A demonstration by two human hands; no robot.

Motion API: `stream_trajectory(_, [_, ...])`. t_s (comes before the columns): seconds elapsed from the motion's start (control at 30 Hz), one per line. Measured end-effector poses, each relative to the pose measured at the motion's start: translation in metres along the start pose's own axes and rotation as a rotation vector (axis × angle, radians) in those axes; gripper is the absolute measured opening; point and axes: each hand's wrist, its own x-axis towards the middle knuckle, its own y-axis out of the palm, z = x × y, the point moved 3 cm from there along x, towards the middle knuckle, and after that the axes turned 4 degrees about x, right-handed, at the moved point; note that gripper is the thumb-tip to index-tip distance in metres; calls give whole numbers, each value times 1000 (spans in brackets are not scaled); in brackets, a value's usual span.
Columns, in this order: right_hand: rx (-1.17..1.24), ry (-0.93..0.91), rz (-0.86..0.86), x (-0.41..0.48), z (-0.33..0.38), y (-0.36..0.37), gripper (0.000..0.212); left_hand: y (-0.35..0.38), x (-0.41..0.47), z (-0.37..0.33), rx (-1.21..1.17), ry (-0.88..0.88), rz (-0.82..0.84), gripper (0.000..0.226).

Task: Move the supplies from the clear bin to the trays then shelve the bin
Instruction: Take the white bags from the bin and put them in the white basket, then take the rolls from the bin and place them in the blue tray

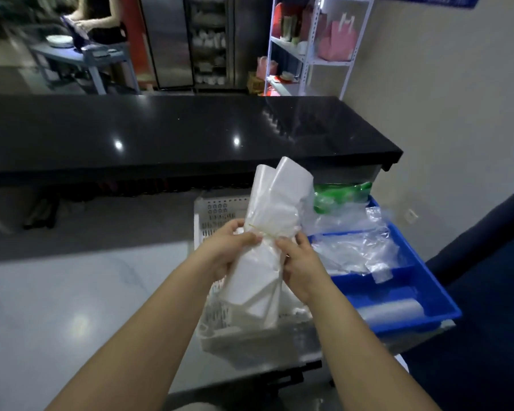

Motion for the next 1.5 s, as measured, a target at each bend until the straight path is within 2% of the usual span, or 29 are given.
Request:
stream_trajectory(0.17, [-77, 186, 83, 34, -7, -3, 42, -12, 11, 16, 134, -47, -181, 38])
stream_trajectory(0.27, [-88, 280, 141, 48, -12, 1, 41, -25, 12, 20, 206, -18, -247, 30])
stream_trajectory(0.43, [-85, 388, 176, 64, -34, 16, 47, -63, -3, 31, 308, 102, -623, 24])
stream_trajectory(0.5, [-99, 412, 148, 69, -45, 24, 49, -73, -7, 38, 382, 142, -673, 22])
stream_trajectory(0.6, [-108, 419, 73, 76, -63, 33, 52, -84, -8, 47, 484, 164, -665, 22])
stream_trajectory(0.77, [-281, 330, -12, 85, -75, 36, 50, -96, -7, 63, 632, 163, -650, 26])
stream_trajectory(0.93, [-810, 208, 116, 78, -73, 25, 46, -98, -5, 73, 748, 152, -630, 29])
stream_trajectory(1.1, [-1184, 106, 182, 78, -66, 39, 46, -95, -14, 72, 776, 158, -663, 30])
stream_trajectory(1.17, [-1346, 72, 193, 76, -56, 46, 53, -94, -24, 70, 803, 154, -689, 32])
stream_trajectory(1.23, [-1447, -76, 196, 72, -44, 55, 64, -95, -36, 68, 874, 140, -734, 33])
stream_trajectory(1.33, [-1440, -375, 444, 52, -43, 81, 51, -99, -59, 67, 1034, 100, -859, 34])
stream_trajectory(1.43, [-1469, -499, 740, 25, -68, 111, 37, -106, -87, 81, 1125, -2, -953, 34])
stream_trajectory(1.5, [-1491, -567, 857, 7, -89, 130, 34, -110, -109, 100, 1146, -81, -994, 35])
